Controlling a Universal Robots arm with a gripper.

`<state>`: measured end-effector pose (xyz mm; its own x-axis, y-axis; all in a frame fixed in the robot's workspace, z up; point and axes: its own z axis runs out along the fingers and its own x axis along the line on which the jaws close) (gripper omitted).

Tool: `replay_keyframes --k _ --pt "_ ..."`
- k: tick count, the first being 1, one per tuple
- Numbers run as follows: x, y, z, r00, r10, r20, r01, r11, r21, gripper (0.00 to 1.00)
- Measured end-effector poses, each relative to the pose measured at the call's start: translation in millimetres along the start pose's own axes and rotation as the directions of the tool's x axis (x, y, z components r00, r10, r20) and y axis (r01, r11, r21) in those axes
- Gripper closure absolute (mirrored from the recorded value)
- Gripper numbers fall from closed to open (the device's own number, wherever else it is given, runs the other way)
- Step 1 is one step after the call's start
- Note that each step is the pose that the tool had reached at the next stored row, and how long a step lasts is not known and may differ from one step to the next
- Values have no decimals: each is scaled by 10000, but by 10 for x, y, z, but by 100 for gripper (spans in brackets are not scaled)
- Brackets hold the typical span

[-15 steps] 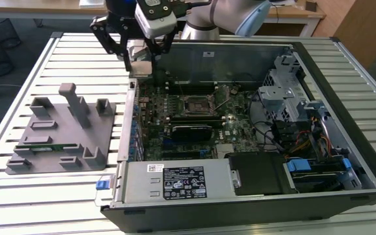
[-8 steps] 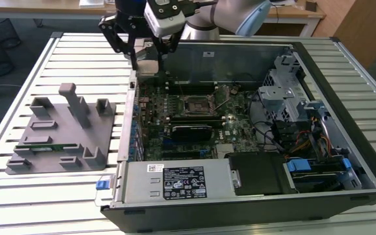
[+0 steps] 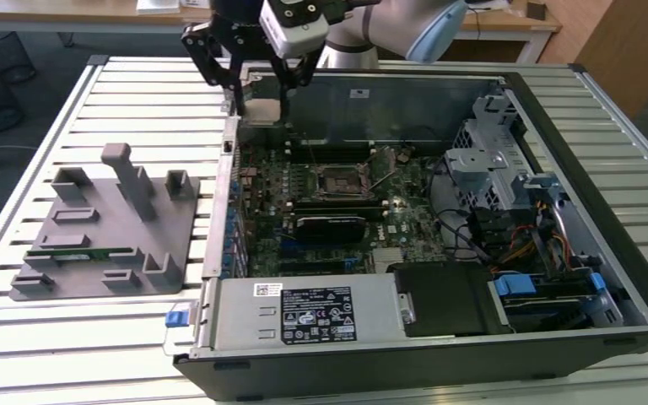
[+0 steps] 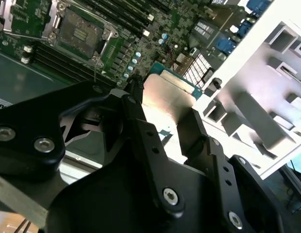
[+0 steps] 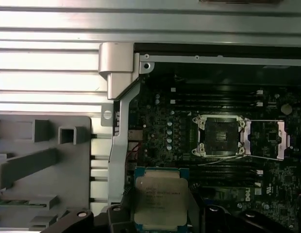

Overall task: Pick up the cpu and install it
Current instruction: 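Pick up the cpu and move it towards the insertion slot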

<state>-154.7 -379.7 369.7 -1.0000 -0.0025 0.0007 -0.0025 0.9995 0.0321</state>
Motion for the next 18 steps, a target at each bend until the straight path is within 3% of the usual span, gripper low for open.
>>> replay_keyframes --k 18 --pt "-358 162 20 10000 33 1 -33 10000 -8 47"
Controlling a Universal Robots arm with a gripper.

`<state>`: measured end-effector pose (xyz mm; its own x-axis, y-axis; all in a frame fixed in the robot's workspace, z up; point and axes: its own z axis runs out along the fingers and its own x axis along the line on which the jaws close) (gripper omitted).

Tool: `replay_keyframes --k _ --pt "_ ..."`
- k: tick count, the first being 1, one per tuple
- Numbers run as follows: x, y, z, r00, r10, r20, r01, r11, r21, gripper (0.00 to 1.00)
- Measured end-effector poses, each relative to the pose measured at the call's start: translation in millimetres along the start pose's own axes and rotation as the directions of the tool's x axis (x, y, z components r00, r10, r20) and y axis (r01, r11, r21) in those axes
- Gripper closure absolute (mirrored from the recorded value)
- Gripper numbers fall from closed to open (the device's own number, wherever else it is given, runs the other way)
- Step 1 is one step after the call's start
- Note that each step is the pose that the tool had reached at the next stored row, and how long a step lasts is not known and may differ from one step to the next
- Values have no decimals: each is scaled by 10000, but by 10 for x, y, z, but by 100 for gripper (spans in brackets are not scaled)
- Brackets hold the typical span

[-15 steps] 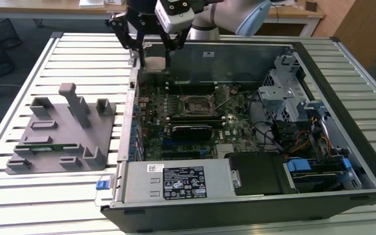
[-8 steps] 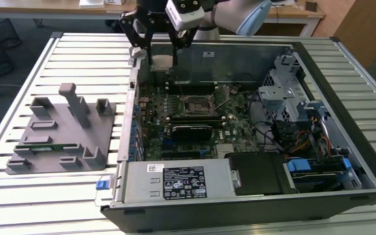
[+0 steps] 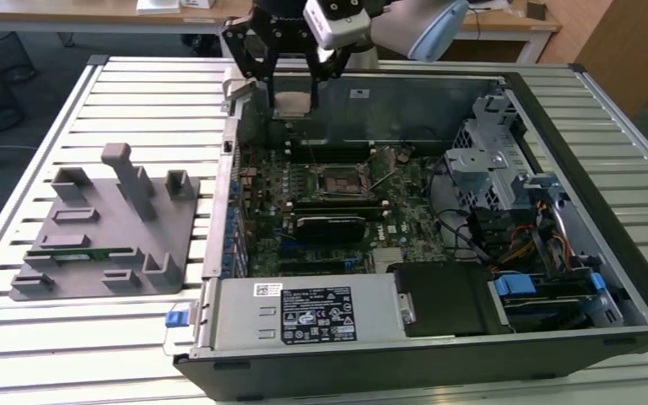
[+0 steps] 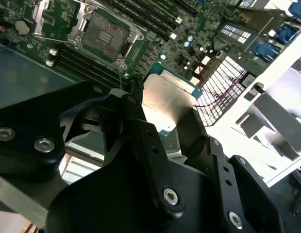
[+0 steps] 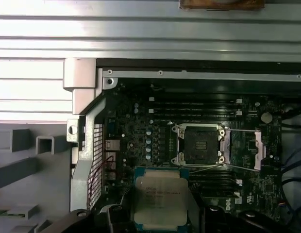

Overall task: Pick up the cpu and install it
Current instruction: 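Pick up the cpu and move it towards the insertion slot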

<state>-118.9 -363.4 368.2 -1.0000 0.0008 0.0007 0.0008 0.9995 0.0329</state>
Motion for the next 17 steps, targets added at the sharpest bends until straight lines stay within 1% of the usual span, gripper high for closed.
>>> replay_keyframes --k 5,12,17 --pt "-105 7 3 10000 2 0 -2 10000 0 47" --pt "-332 33 12 10000 2 1 -2 10000 -1 47" --pt "-448 40 22 10000 1 1 -1 10000 -11 47"
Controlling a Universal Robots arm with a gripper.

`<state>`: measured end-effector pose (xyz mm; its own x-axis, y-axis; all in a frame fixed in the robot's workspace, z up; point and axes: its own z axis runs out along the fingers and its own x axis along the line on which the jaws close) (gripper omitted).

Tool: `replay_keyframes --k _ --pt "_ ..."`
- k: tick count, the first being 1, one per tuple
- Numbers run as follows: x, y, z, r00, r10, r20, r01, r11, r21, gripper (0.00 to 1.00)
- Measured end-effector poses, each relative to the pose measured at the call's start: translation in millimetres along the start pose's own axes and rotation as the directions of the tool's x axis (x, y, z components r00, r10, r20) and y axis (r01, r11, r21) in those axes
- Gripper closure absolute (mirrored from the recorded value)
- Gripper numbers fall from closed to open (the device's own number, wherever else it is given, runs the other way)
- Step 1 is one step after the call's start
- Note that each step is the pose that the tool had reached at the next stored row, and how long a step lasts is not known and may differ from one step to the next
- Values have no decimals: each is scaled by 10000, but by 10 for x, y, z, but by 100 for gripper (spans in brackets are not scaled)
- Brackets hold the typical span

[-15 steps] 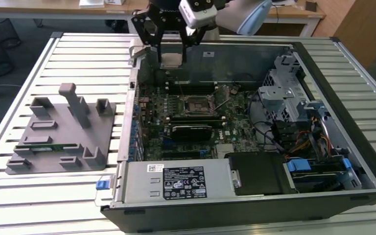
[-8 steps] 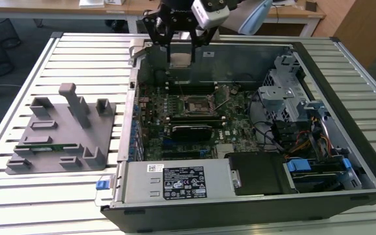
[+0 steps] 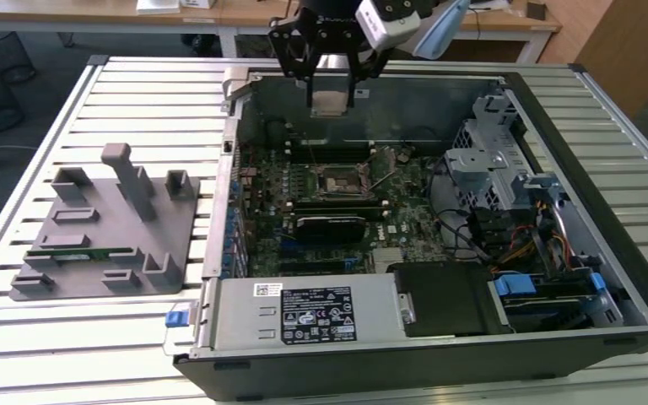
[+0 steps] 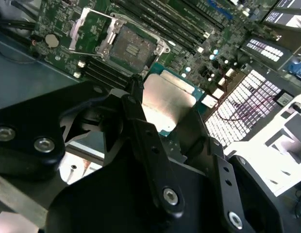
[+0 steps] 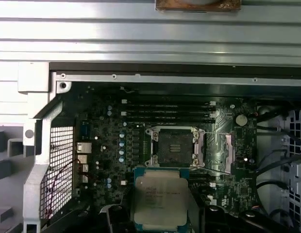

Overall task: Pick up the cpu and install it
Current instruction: 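Pick up the cpu and move it towards the insertion slot, then place the cpu into insertion slot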

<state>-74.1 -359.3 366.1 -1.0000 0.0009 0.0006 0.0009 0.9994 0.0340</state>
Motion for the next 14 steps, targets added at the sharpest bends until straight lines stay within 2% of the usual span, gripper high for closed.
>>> replay_keyframes --k 14 --pt "-93 -1 14 10000 2 0 -2 10000 -11 47"
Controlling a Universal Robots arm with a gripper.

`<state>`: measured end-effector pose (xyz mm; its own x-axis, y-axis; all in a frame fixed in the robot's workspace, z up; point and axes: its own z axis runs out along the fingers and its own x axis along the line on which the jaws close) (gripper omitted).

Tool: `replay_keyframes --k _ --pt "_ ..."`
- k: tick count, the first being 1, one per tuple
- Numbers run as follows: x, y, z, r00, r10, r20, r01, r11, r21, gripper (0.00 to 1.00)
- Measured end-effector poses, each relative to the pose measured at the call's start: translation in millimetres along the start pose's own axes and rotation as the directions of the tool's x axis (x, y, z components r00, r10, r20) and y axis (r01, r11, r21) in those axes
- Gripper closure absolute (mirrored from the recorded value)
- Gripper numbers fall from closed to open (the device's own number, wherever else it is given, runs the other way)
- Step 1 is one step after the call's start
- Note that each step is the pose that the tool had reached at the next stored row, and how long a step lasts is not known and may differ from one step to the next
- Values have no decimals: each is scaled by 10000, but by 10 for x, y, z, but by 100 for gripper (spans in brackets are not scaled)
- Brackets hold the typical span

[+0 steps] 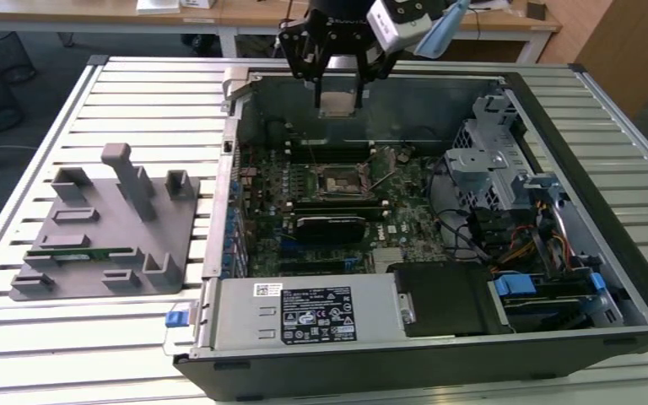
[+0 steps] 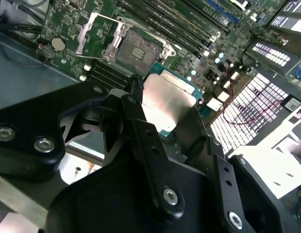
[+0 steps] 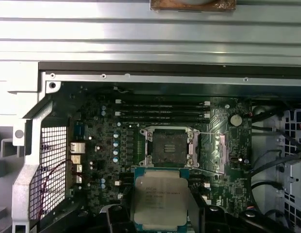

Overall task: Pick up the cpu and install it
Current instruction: 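Place the cpu into insertion slot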

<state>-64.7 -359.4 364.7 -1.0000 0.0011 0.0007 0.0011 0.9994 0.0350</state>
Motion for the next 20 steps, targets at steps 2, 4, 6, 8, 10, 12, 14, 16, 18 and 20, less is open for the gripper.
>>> replay_keyframes --k 2,4,6,8,10,12,14,16,18,20 --pt "-3 0 0 10000 -2 0 2 10000 7 47" --pt "-3 0 0 10000 3 0 -3 10000 16 47" --pt "-4 0 2 10000 96 4 -96 9999 30 47" --pt "-4 1 5 9995 331 13 -331 9994 51 47" --pt "-4 1 11 9980 630 24 -630 9980 65 47" --pt "-4 0 18 9955 948 37 -948 9955 75 47" --pt "-4 0 28 9920 1264 51 -1264 9919 79 47" --pt "-4 0 37 9871 1597 64 -1597 9871 78 47" --pt "-4 -1 45 9811 1934 77 -1935 9811 77 47" --pt "-4 -1 53 9733 2292 91 -2293 9733 76 47"
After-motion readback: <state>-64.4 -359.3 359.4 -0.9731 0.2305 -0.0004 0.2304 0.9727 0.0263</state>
